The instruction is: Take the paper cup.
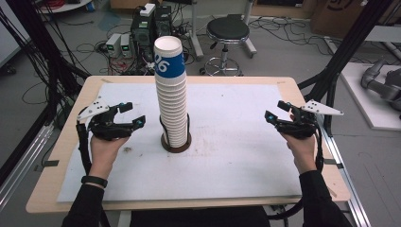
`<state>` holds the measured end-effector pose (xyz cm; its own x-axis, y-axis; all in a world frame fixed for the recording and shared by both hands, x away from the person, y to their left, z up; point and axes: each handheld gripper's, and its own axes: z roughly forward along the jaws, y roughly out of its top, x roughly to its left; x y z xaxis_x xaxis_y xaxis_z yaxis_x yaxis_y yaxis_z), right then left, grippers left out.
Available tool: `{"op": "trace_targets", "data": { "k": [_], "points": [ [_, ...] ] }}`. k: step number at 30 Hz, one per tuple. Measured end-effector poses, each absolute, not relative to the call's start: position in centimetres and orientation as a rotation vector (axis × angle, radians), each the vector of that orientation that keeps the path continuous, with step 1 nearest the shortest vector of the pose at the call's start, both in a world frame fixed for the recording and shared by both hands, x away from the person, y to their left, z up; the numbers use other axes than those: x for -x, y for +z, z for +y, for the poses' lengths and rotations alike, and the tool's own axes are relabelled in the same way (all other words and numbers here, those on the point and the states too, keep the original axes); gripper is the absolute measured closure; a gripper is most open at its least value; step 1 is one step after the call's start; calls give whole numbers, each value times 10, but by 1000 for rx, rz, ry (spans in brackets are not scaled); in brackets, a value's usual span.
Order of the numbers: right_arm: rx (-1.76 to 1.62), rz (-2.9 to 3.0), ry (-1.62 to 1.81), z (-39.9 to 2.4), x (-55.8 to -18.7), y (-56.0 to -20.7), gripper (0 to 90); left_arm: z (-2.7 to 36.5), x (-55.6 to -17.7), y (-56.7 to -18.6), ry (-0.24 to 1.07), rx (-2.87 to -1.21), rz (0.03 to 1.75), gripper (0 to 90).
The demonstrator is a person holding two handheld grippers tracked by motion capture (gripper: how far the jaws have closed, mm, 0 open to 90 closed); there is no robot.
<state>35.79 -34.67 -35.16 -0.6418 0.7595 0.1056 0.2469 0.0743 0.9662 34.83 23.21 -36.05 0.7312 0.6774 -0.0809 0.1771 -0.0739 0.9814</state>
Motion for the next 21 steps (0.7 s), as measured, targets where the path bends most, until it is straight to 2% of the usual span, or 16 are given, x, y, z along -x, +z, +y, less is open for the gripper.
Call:
{"op": "trace_targets", "data": {
  "k": [12, 21],
  "points": [
    [-997, 1936, 1593, -347, -359, -352, 213, 231, -348, -356, 469, -1637, 703, 192],
    [-995, 1947, 1594, -345, -358, -352, 213, 222, -345, -338, 408, -1678, 661, 168]
  ]
}}
